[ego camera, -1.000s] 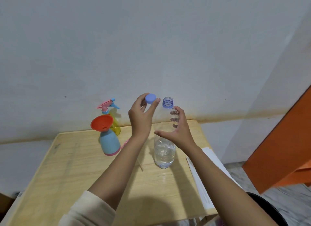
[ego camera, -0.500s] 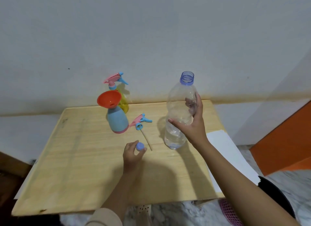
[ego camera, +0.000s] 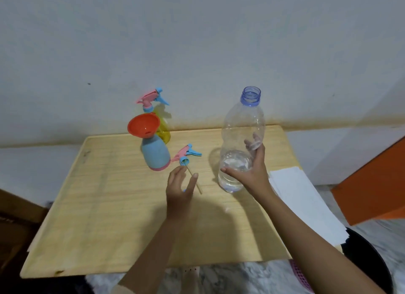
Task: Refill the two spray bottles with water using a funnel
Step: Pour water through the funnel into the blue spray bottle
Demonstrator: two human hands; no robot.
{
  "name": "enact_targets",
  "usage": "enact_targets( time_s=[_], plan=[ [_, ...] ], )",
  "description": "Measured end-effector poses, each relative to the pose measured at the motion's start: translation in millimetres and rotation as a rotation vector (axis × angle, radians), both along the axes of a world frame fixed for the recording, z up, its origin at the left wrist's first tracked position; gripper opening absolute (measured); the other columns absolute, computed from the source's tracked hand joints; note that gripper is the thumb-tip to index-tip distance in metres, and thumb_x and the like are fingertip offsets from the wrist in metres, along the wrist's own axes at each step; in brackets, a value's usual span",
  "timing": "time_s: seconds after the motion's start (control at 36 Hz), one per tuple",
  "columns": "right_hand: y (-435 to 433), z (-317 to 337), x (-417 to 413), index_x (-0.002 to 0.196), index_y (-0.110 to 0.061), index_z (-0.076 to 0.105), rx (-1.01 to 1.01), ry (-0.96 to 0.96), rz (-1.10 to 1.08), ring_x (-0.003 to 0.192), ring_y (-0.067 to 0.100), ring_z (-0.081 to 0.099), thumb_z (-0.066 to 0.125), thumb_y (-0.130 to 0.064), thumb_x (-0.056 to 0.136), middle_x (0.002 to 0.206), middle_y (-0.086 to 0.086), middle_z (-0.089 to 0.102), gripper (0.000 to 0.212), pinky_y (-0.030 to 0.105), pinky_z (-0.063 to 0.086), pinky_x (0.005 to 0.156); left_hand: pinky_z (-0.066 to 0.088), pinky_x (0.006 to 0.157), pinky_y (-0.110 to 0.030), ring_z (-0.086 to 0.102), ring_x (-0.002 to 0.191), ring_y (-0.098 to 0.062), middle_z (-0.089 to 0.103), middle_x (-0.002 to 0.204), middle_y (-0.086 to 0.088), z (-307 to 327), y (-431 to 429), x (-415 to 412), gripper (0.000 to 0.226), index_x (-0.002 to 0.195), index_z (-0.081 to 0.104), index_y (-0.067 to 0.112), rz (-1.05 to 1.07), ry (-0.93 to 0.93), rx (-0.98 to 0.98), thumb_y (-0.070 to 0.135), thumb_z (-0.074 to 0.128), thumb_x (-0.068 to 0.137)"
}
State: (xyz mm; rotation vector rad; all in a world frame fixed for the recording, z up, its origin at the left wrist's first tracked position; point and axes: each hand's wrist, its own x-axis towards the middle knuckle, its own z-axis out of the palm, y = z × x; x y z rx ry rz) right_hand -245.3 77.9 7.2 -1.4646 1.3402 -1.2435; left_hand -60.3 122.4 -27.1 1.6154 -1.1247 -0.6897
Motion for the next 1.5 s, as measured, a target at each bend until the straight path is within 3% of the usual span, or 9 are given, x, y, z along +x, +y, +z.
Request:
enact_targets(
  time_s=[0.08, 0.19, 0.36, 0.53, 0.64, 0.78, 0.86, 0.97, 1.5],
  plan=[
    [-3, -3, 0, 0.139, -0.029, 0.022, 0.027, -0.005, 0.02, 0.124, 0.004, 0.045, 0.093, -0.024, 0.049, 0.134, -0.009, 0.044, 0.114, 0.02, 0.04, 0.097, 0.039, 0.106, -0.025, 0.046, 0.122, 0.001, 0.05, 0.133, 0.009, 54, -11, -19, 0.045, 0.128, 0.052, 0.026, -0.187, 0.18, -0.148, 0.029, 0.067, 0.086],
    [0, 2, 3, 0.131, -0.03, 0.029, 0.01, -0.019, 0.008, 0.11, -0.012, 0.05, 0.09, -0.035, 0.051, 0.119, -0.025, 0.048, 0.101, 0.005, 0.041, 0.083, 0.036, 0.106, -0.028, 0.033, 0.134, 0.0, 0.03, 0.14, 0.029, 105, -22, -43, 0.076, 0.128, 0.025, 0.066, -0.454, 0.174, -0.132, 0.052, 0.072, 0.069],
    [-5, 10, 14, 0.13, -0.04, 0.03, -0.056, 0.08, -0.011, 0.115, -0.006, 0.047, 0.082, -0.046, 0.053, 0.128, -0.017, 0.044, 0.093, 0.004, 0.039, 0.087, 0.044, 0.104, -0.044, 0.042, 0.13, -0.011, 0.035, 0.14, 0.01, 113, -34, -50, 0.094, 0.133, 0.007, 0.068, -0.461, 0.063, -0.134, 0.048, 0.076, 0.072],
    [-12, 14, 29, 0.13, -0.051, 0.027, -0.126, 0.216, 0.031, 0.11, -0.008, 0.044, 0.09, -0.023, 0.055, 0.116, -0.009, 0.04, 0.102, 0.003, 0.037, 0.085, 0.046, 0.09, -0.022, 0.055, 0.116, -0.01, 0.047, 0.131, -0.001, 106, -39, -19, 0.087, 0.13, 0.007, 0.07, -0.383, 0.164, -0.18, 0.05, 0.068, 0.071],
    [-14, 25, 37, 0.132, -0.057, 0.017, -0.101, 0.337, 0.119, 0.108, 0.001, 0.046, 0.087, -0.023, 0.057, 0.113, -0.001, 0.036, 0.107, 0.002, 0.038, 0.079, 0.051, 0.095, -0.039, 0.059, 0.114, -0.014, 0.052, 0.125, -0.005, 97, -41, -1, 0.086, 0.133, 0.012, 0.068, -0.309, 0.292, -0.21, 0.052, 0.071, 0.073],
    [-18, 50, 47, 0.139, -0.056, 0.003, -0.025, 0.594, 0.236, 0.099, 0.021, 0.052, 0.081, -0.033, 0.06, 0.117, -0.002, 0.033, 0.113, 0.034, 0.048, 0.086, 0.054, 0.088, -0.042, 0.058, 0.116, -0.025, 0.054, 0.12, -0.009, 92, -43, 13, 0.084, 0.134, 0.009, 0.067, -0.254, 0.472, -0.153, 0.054, 0.068, 0.076],
    [-19, 62, 54, 0.142, -0.051, -0.003, -0.01, 0.781, 0.263, 0.107, 0.02, 0.047, 0.077, -0.036, 0.062, 0.123, -0.002, 0.034, 0.114, 0.036, 0.039, 0.09, 0.057, 0.079, -0.033, 0.06, 0.115, -0.022, 0.052, 0.126, -0.017, 88, -42, 19, 0.077, 0.133, 0.008, 0.066, -0.234, 0.587, -0.133, 0.041, 0.061, 0.084],
    [-18, 77, 58, 0.146, -0.046, -0.004, 0.038, 0.954, 0.29, 0.116, 0.022, 0.042, 0.076, -0.038, 0.063, 0.126, 0.003, 0.039, 0.115, 0.041, 0.034, 0.093, 0.057, 0.073, -0.033, 0.067, 0.098, -0.018, 0.055, 0.12, -0.015, 82, -41, 22, 0.08, 0.139, 0.003, 0.061, -0.222, 0.68, -0.12, 0.042, 0.056, 0.082],
    [-16, 128, 68, 0.146, -0.043, 0.005, 0.065, 1.297, 0.275, 0.119, 0.027, 0.04, 0.076, -0.033, 0.061, 0.128, 0.006, 0.038, 0.112, 0.043, 0.033, 0.091, 0.056, 0.079, -0.044, 0.064, 0.109, -0.031, 0.052, 0.136, -0.003, 83, -37, 8, 0.067, 0.134, 0.015, 0.061, -0.126, 1.029, -0.011, 0.051, 0.055, 0.081]
  ],
)
